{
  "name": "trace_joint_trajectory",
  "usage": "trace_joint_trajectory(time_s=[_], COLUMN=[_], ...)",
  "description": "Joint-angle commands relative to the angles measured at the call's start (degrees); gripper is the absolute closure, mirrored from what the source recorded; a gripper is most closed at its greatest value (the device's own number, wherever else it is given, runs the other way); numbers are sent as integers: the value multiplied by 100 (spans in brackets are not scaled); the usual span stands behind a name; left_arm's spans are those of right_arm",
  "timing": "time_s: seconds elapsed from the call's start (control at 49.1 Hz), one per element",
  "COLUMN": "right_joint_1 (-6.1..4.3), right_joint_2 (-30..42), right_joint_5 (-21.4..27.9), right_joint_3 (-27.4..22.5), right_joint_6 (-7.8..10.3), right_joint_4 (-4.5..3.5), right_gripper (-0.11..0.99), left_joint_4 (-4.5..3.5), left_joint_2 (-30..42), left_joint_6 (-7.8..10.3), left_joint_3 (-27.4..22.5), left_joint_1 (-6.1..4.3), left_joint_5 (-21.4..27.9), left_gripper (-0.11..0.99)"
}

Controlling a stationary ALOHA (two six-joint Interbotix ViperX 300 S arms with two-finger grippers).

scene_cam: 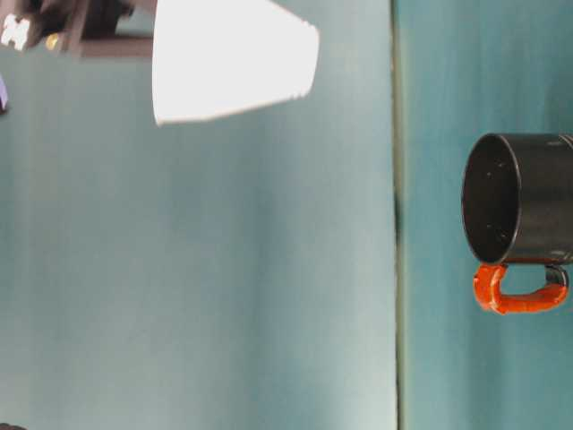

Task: Put the paper cup into the moved red handle cup holder.

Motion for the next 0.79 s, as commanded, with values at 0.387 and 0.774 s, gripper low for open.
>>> trace_joint_trajectory(time_s=[0.387, 0.774], right_joint_1=[53, 79], right_joint_2=[1731, 2215], right_joint_5=[-360, -1266], right_joint_3=[-967, -624], right_joint_6=[-659, -721], right_joint_4=[-334, -360], right_gripper=[97, 97], left_joint_4=[18, 18], left_joint_2=[-97, -97], left_joint_6=[18, 44], left_joint_3=[-88, -97], left_joint_1=[-18, -18], left_joint_5=[-26, -44], left_gripper=[-5, -5])
